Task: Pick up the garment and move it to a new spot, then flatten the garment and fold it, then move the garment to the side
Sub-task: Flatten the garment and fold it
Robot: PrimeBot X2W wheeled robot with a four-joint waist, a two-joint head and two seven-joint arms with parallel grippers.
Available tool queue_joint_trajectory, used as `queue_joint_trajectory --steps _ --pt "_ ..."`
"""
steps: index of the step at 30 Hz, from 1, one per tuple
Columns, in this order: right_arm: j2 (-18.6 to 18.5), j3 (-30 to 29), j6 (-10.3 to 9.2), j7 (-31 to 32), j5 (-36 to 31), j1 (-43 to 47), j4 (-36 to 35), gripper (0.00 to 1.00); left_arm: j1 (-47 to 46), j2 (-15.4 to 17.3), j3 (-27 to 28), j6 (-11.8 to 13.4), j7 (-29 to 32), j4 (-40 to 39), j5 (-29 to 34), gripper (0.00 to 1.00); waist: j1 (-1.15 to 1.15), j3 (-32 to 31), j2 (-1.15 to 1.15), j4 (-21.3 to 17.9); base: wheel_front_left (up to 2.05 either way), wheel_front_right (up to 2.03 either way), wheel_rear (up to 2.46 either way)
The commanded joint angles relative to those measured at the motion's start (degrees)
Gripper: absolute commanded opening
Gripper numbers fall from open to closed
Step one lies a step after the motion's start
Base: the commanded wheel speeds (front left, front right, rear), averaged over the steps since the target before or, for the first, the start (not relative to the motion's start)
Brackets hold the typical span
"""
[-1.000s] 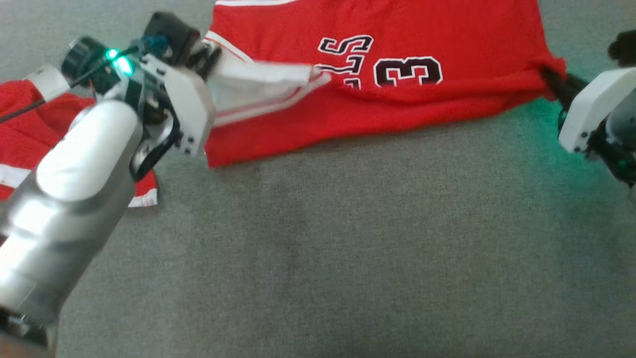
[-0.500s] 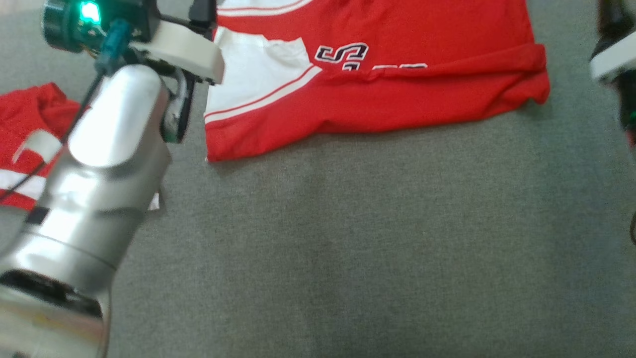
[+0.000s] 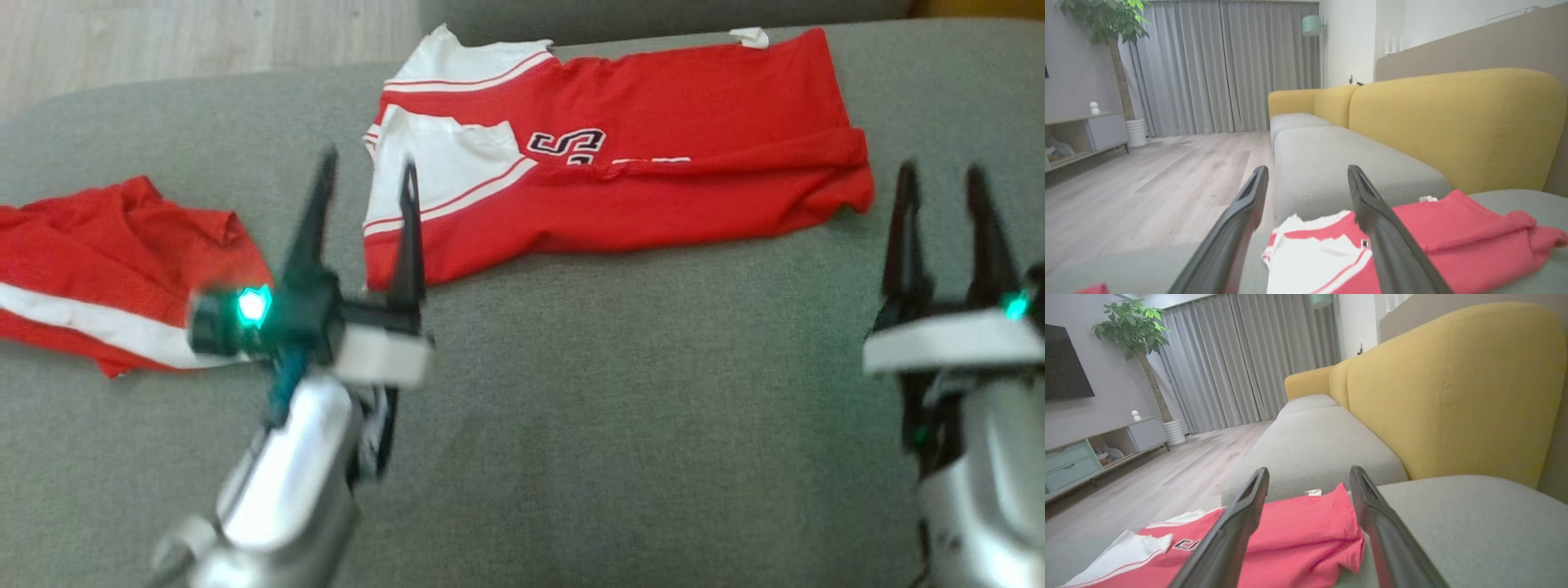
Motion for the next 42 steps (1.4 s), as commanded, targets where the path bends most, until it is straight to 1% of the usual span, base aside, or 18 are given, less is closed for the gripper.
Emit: queue_joint_trajectory --steps 1,3,6,10,12,14,19,24,26,31,32,33,35,37,38,40,42 --pt "1.1 0.5 -0.04 -0.4 -1.4 0.2 -3.6 1.0 -0.4 0.1 2.7 -0.3 -0.2 -1.8 0.8 1.0 0.02 -0.3 0.0 0.4 0.0 0.0 0.0" --pt "2.6 0.0 -0.04 -0.4 -2.4 3.1 -5.5 1.0 2.0 -0.6 3.6 -0.8 -0.2 -1.4 1.5 1.0 0.02 -0.4 0.0 0.4 0.0 0.0 0.0" --pt "3.7 0.2 -0.04 -0.4 -3.2 5.1 -7.2 1.0 3.2 -1.1 4.9 -1.8 -0.2 0.2 2.6 1.0 0.02 0.1 0.0 0.1 0.0 0.0 0.0" --pt "4.3 0.9 -0.04 -0.4 -3.6 4.7 -8.0 1.0 1.8 -1.2 6.1 -2.9 -0.2 3.6 3.9 1.0 0.02 1.2 0.0 -1.1 0.0 0.0 0.0" --pt "4.4 1.5 -0.04 -0.4 -3.6 4.0 -8.1 1.0 0.9 -1.3 6.6 -3.2 -0.2 6.7 3.9 1.0 0.02 2.0 0.0 -1.9 0.0 0.0 0.0" --pt "4.5 2.0 -0.04 -0.4 -3.6 3.4 -8.2 1.0 -0.5 -1.4 7.2 -3.2 -0.2 10.7 3.5 1.0 0.02 2.9 0.0 -2.8 0.0 0.0 0.0" --pt "4.6 3.1 -0.04 -0.4 -3.6 2.5 -8.1 1.0 -4.5 -1.4 8.0 -3.2 2.8 20.7 2.3 1.0 0.02 5.0 0.0 -4.9 0.0 0.0 0.0" --pt "4.7 3.6 -0.04 -0.4 -3.1 2.2 -8.2 1.0 -7.9 -0.9 9.3 -1.2 4.9 28.8 1.8 1.0 0.02 6.3 0.0 -6.3 0.0 0.0 0.0" --pt "4.7 3.7 -0.04 -0.4 -2.7 2.2 -8.3 1.0 -8.7 -0.9 9.0 -0.9 6.6 31.6 1.8 1.0 0.02 6.6 0.0 -6.6 0.0 0.0 0.0" --pt "4.7 3.9 -0.04 -0.4 -2.0 2.1 -8.3 1.0 -9.5 -1.6 7.9 -1.9 11.2 36.9 1.3 1.0 0.02 6.6 0.0 -6.8 0.0 0.0 0.0" --pt "4.7 3.9 -0.04 -0.4 -2.0 2.1 -8.3 1.0 -9.7 -1.8 7.7 -2.3 11.7 37.5 1.1 0.47 0.02 6.5 0.0 -6.7 0.0 0.0 0.0" --pt "4.7 3.9 -0.04 -0.4 -2.0 2.0 -8.2 1.0 -9.8 -2.0 7.6 -2.6 11.9 37.8 1.0 0.0 0.02 6.5 0.0 -6.6 0.0 0.0 0.0" --pt "4.7 3.6 -0.04 -0.4 -2.7 1.8 -7.4 1.0 -10.2 -2.4 7.2 -3.3 11.5 37.9 0.8 0.0 0.02 6.3 0.0 -6.2 0.0 0.0 0.0" --pt "4.7 2.7 -0.04 0.0 -4.3 1.3 -4.8 1.0 -10.9 -2.7 7.2 -3.7 9.4 37.0 0.6 0.0 0.02 6.1 0.0 -5.7 0.0 0.0 0.0" --pt "4.7 2.7 -0.04 0.0 -4.3 1.3 -4.8 1.0 -10.9 -2.7 7.2 -3.7 9.4 37.0 0.6 0.0 0.02 6.1 0.0 -5.7 0.0 0.0 0.0" --pt "4.7 1.1 -0.04 1.8 -6.3 -0.2 -1.9 1.0 -11.6 -3.0 7.2 -4.2 6.3 35.4 0.3 0.0 0.02 6.1 0.0 -5.1 0.0 0.0 0.0" --pt "4.7 -1.1 -0.04 5.2 -8.4 -2.4 1.4 1.0 -12.5 -3.3 7.0 -4.9 3.2 33.3 0.3 0.0 0.02 6.1 0.0 -4.5 0.0 0.0 0.0"
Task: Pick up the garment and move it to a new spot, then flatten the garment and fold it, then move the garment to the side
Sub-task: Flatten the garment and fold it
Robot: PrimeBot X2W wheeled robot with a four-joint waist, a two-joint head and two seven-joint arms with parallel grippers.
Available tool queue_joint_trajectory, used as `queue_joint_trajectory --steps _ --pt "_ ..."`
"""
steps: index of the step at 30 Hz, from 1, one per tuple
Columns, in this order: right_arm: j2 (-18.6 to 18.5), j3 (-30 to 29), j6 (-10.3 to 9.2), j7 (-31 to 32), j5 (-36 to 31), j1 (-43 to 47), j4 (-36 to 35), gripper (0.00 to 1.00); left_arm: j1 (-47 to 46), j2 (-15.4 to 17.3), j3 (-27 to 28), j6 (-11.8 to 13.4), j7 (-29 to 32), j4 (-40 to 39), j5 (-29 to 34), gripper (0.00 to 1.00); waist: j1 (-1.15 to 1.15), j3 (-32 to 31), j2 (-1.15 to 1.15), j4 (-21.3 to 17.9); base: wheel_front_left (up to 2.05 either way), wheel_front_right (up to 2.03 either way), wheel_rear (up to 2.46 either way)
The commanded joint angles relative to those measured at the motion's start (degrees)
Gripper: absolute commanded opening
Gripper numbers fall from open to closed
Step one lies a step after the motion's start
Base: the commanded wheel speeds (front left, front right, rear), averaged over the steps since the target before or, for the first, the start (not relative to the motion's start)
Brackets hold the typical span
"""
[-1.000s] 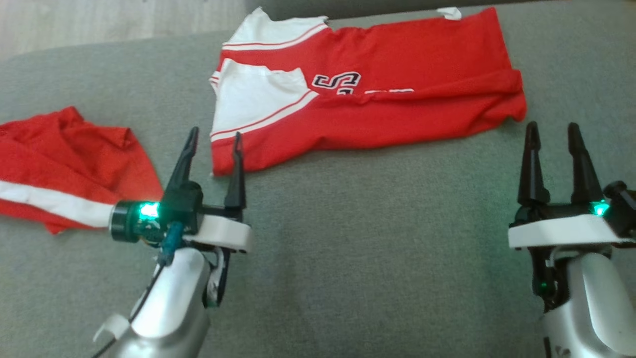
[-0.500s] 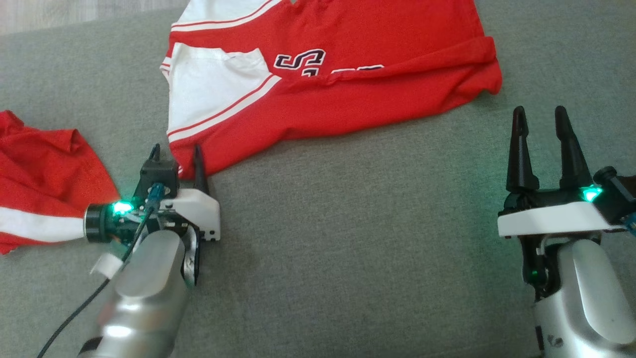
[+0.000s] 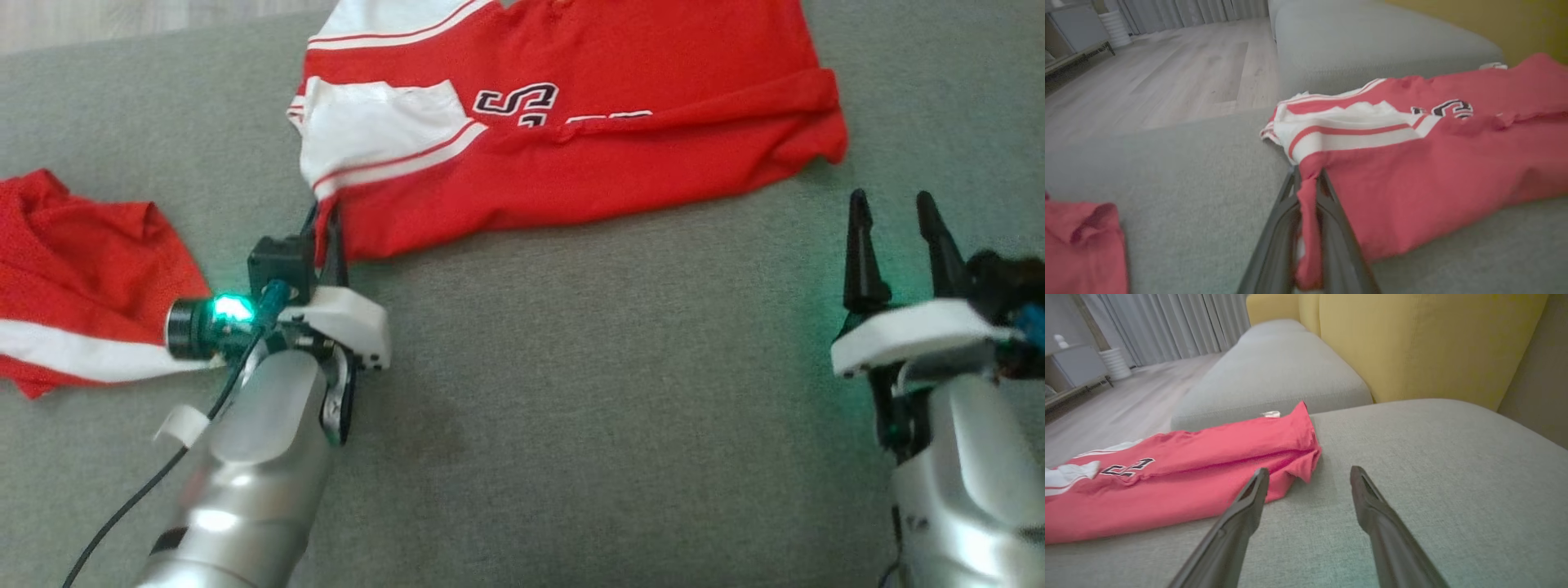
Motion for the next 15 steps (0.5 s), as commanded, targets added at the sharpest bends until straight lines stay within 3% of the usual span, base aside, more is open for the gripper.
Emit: queue_joint_trajectory --steps 1,8,15 --pt "0.1 1.0 -0.04 0.4 -0.4 -2.8 -1.5 1.0 -2.3 1.0 1.0 -0.1 -0.8 -2.1 -0.1 0.0 0.0 0.1 0.0 0.4 0.0 0.0 0.0" --pt "0.1 -6.3 -0.04 8.8 -1.3 -13.5 10.4 1.0 -3.6 0.3 -0.6 -1.3 -3.1 -10.3 1.3 0.0 0.0 1.6 0.0 3.0 0.0 0.0 0.0" --pt "-0.1 -11.1 -0.04 11.7 -3.1 -20.5 20.6 1.0 -3.4 -0.1 -2.0 -1.6 -3.2 -12.9 2.1 0.0 0.0 3.1 0.0 5.0 0.0 0.0 0.0"
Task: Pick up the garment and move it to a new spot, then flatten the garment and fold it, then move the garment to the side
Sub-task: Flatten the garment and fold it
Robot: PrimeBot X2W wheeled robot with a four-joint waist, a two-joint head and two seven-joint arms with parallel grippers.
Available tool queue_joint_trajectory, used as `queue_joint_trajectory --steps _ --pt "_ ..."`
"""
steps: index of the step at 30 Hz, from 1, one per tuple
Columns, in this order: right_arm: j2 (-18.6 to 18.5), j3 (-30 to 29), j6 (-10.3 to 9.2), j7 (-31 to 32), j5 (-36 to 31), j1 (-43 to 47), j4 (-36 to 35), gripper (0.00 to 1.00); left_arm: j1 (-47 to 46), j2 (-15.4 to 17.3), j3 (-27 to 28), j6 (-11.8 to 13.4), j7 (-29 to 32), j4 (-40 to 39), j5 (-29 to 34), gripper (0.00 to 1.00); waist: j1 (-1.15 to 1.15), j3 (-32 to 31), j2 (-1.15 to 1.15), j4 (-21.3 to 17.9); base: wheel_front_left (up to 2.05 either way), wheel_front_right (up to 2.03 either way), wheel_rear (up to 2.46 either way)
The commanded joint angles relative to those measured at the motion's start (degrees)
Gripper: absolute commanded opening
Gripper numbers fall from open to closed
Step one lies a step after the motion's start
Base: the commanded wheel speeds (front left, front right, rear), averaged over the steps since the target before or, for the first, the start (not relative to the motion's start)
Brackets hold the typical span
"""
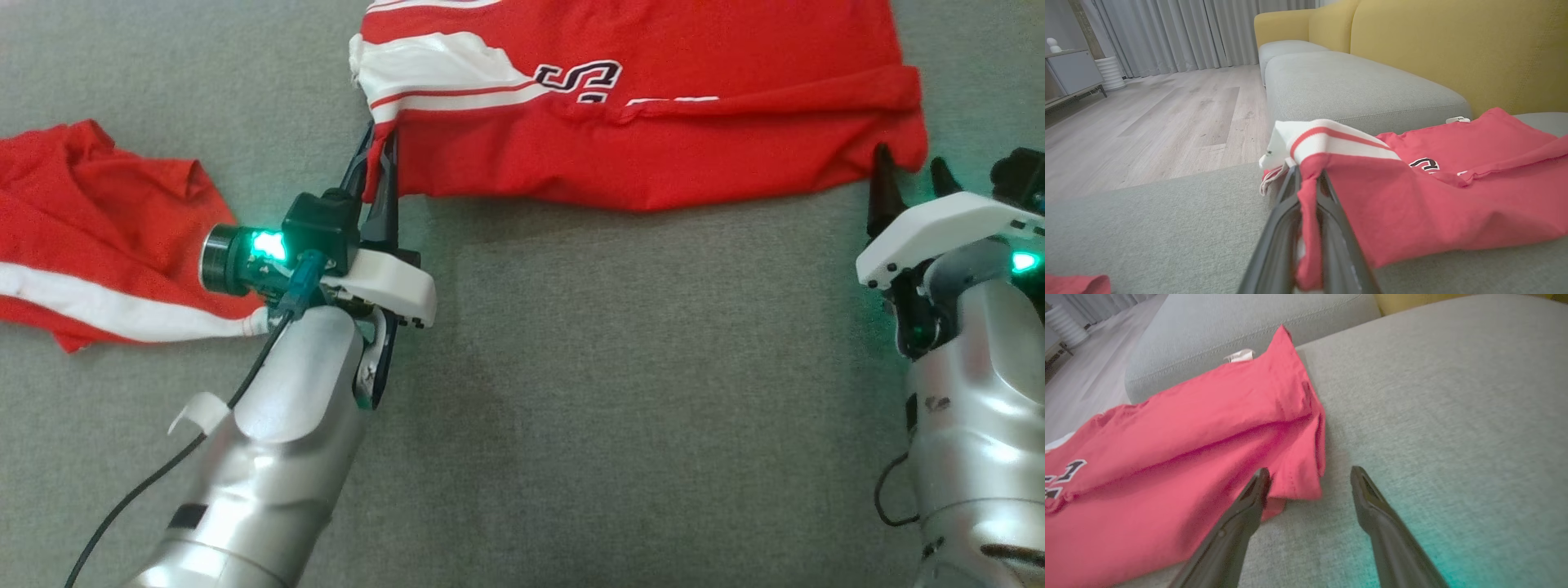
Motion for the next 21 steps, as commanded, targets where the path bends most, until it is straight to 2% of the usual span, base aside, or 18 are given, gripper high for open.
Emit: queue_joint_trajectory --steps 1,4,5,6,16,21 --pt "-0.3 0.4 -0.04 0.2 -1.0 -2.3 0.2 1.0 -1.8 0.8 1.1 -0.1 -0.6 -2.1 0.5 0.0 -0.01 0.5 0.0 0.5 0.0 0.0 0.0" --pt "-1.2 -0.1 -0.04 -0.2 -1.8 -3.9 3.7 1.0 -1.7 0.7 0.9 -0.1 -0.6 -2.2 0.6 0.0 -0.01 0.8 0.0 0.8 0.0 0.0 0.0" --pt "-1.5 -0.1 -0.04 -0.4 -2.0 -4.3 4.8 0.32 -1.7 0.8 0.8 -0.1 -0.6 -2.0 0.6 0.0 -0.01 0.8 0.0 0.9 0.0 0.0 0.0" --pt "-2.1 0.2 -0.04 -1.0 -2.7 -4.5 5.6 0.0 -1.7 1.0 0.7 -0.1 -0.6 -1.6 0.7 0.0 -0.01 0.8 0.0 0.9 0.0 0.0 0.0" --pt "-6.6 2.7 -0.04 -4.5 -4.5 -5.3 11.6 0.0 -1.2 2.7 -0.2 -0.6 -0.1 3.4 0.8 0.0 -0.01 -1.9 0.0 -0.2 0.0 0.0 0.0" --pt "-9.2 6.3 -0.04 -4.2 -3.5 -3.9 13.3 0.0 -0.4 3.6 -1.0 -1.4 0.4 5.7 0.8 0.0 -0.01 -4.7 0.0 -0.8 0.0 0.0 0.0"
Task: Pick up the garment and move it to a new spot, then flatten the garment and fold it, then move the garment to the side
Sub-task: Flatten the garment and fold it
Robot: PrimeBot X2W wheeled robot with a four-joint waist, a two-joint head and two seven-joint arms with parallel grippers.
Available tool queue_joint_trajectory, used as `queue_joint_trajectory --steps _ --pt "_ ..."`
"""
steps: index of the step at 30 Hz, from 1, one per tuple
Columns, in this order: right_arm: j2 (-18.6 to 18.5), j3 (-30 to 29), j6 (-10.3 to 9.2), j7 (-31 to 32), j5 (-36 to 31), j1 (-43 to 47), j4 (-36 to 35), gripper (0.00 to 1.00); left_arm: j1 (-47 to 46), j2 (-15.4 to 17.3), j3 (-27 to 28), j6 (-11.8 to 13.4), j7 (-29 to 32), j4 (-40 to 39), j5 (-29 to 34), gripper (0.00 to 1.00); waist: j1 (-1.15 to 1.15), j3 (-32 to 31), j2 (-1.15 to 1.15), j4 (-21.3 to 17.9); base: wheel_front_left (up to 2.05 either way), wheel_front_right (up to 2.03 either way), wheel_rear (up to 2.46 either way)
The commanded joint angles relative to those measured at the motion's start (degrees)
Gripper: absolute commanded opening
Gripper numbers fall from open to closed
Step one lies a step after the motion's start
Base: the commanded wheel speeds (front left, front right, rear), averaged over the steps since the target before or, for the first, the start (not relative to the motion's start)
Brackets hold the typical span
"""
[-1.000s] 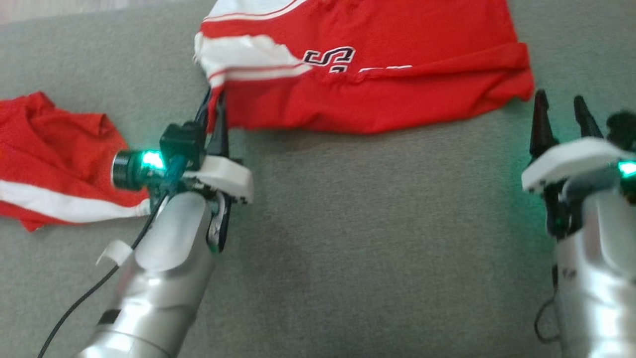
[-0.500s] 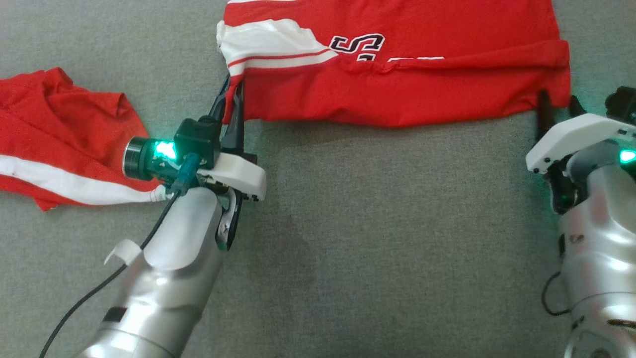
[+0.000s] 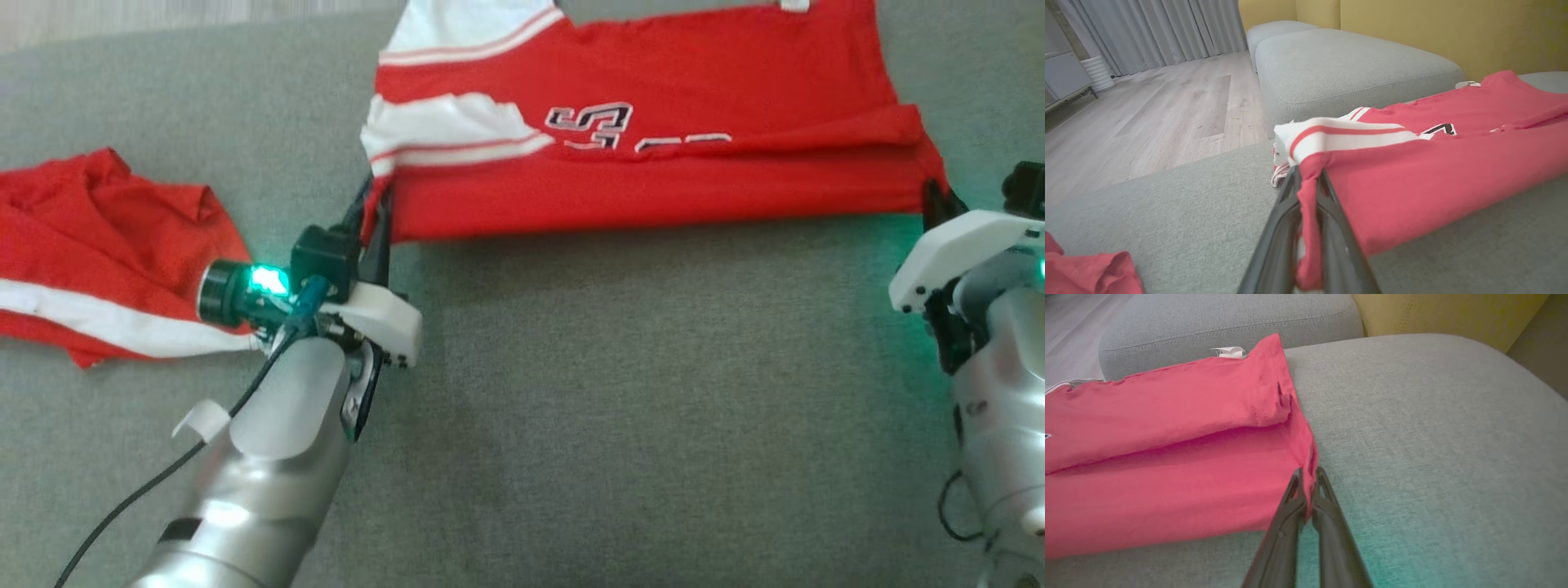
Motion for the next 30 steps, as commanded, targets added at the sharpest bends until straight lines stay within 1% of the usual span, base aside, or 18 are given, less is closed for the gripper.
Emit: queue_joint_trajectory --steps 1,4,5,10,11,13,18,20,22,27,28,29,30 --pt "-1.8 2.4 -0.04 0.2 0.9 0.4 -1.1 0.0 -0.4 2.3 0.9 -0.7 0.5 -0.4 0.3 0.0 0.0 -1.9 0.0 -0.5 0.0 0.0 0.0" --pt "-3.2 5.2 -0.04 1.9 2.7 1.9 -1.1 0.0 1.1 2.9 -0.2 -2.2 2.2 0.7 0.2 0.0 0.0 -4.2 0.0 -1.0 0.0 0.0 0.0" --pt "-3.2 5.2 -0.04 1.9 2.7 1.9 -1.1 0.0 1.1 2.9 -0.2 -2.2 2.2 0.7 0.2 0.0 0.0 -4.2 0.0 -1.0 0.0 0.0 0.0" --pt "-5.1 10.3 -0.04 6.7 6.6 5.9 -3.1 0.0 5.0 3.9 -2.0 -4.9 5.5 0.7 -0.3 0.0 0.0 -8.6 0.0 -1.6 0.0 0.0 0.0" --pt "-5.7 12.5 -0.04 8.7 8.5 7.9 -4.8 0.0 6.8 4.5 -2.3 -4.9 6.0 -0.5 -0.5 0.0 0.0 -10.3 0.0 -2.0 0.0 0.0 0.0" --pt "-6.4 14.4 -0.04 10.7 10.5 10.3 -7.2 0.0 9.1 5.1 -2.6 -4.9 7.0 -2.4 -0.8 0.0 0.0 -11.9 0.0 -2.2 0.0 0.0 0.0" --pt "-8.8 17.5 -0.04 15.3 15.1 17.4 -15.0 0.0 15.8 7.3 -3.9 -5.4 12.0 -9.2 -1.7 0.0 0.0 -14.7 0.0 -2.6 0.0 0.0 0.0" --pt "-9.6 17.5 -0.04 16.8 16.3 20.3 -18.4 0.0 18.4 8.2 -4.4 -5.7 14.4 -12.6 -2.3 0.0 0.0 -15.2 0.0 -2.6 0.0 0.0 0.0" --pt "-10.1 16.5 -0.04 18.0 17.5 23.1 -21.5 0.0 20.5 9.2 -4.7 -5.3 16.3 -16.2 -2.5 0.0 0.0 -15.4 0.0 -2.6 0.0 0.0 0.0" --pt "-9.3 12.1 -0.04 19.4 18.4 28.2 -28.6 0.0 23.8 10.4 -5.2 -3.8 19.4 -23.0 -2.7 0.0 0.0 -15.1 0.0 -2.4 0.0 0.0 0.0" --pt "-8.9 11.1 -0.04 19.0 18.1 28.8 -30.0 0.45 24.1 10.5 -5.3 -3.4 19.8 -24.0 -2.7 0.15 0.0 -14.9 0.0 -2.4 0.0 0.0 0.0" --pt "-8.3 10.0 -0.04 18.8 18.0 29.4 -31.2 1.0 24.3 10.6 -5.3 -2.9 20.0 -24.9 -2.5 0.59 0.0 -14.8 0.0 -2.4 0.0 0.0 0.0" --pt "-7.6 9.2 -0.04 18.6 17.9 29.8 -32.4 1.0 24.4 10.7 -5.1 -2.3 20.0 -25.6 -2.3 1.0 0.0 -14.5 0.0 -2.4 0.0 0.0 0.0"
